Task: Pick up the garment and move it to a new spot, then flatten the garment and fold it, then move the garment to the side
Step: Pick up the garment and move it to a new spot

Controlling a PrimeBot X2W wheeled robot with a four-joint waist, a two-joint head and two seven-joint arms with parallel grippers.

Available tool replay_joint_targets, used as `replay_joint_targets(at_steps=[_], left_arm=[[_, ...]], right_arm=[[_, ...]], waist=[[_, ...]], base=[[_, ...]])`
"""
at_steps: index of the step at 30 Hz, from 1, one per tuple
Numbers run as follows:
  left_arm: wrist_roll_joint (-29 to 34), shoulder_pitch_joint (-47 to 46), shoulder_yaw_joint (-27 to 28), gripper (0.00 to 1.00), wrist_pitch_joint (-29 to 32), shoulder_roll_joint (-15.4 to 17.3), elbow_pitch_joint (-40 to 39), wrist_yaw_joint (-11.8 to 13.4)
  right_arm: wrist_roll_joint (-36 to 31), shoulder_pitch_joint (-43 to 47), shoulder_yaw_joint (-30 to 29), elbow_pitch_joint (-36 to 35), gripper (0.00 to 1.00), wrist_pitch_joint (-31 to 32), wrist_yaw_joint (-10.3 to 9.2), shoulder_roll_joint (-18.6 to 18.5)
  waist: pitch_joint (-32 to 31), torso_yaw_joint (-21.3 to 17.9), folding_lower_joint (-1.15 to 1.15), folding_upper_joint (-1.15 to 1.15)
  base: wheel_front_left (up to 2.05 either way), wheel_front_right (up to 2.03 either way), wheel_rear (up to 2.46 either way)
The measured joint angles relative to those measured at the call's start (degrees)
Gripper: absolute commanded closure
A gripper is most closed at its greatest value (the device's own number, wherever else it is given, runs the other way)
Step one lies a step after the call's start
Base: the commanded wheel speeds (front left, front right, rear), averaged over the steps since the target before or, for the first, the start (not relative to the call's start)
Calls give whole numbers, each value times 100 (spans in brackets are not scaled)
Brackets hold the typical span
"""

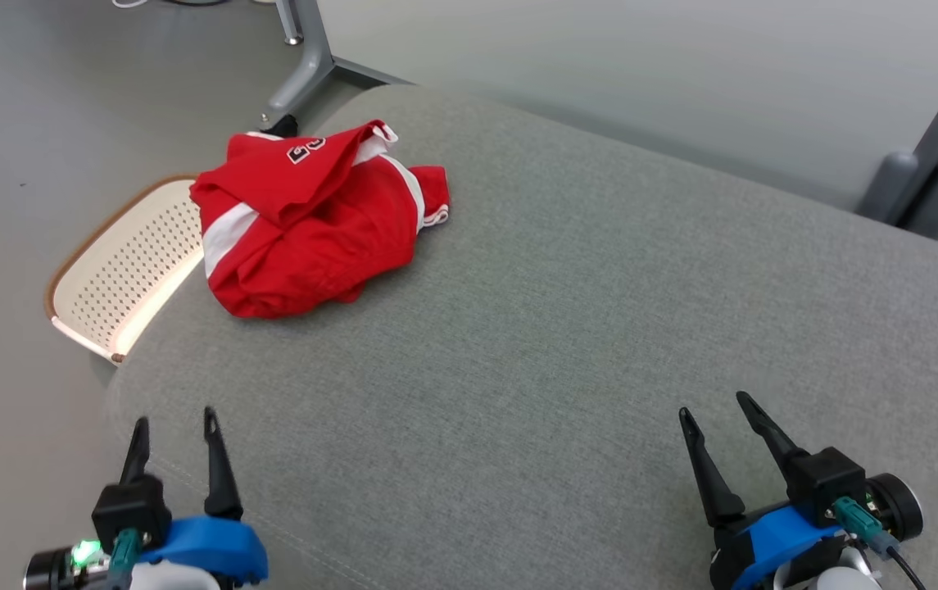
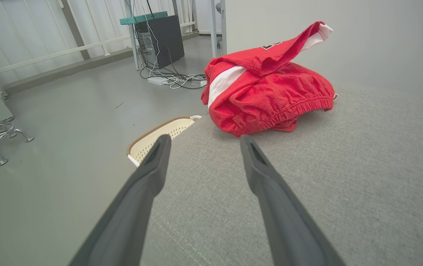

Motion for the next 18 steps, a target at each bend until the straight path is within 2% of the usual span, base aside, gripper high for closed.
replay_joint_targets(at_steps=[8,18], left_arm=[[80,-1177,103,0,-2,65,548,3],[353,-2755,177,0,-1,447,1512,405]], right_arm=[[18,-31,257,-258,0,0,0,-381],[186,-486,589,-820,0,-4,0,-933]], waist=[[645,-443,1,1],[1629,-1009,1,1]], base=[[0,0,0],[0,0,0]])
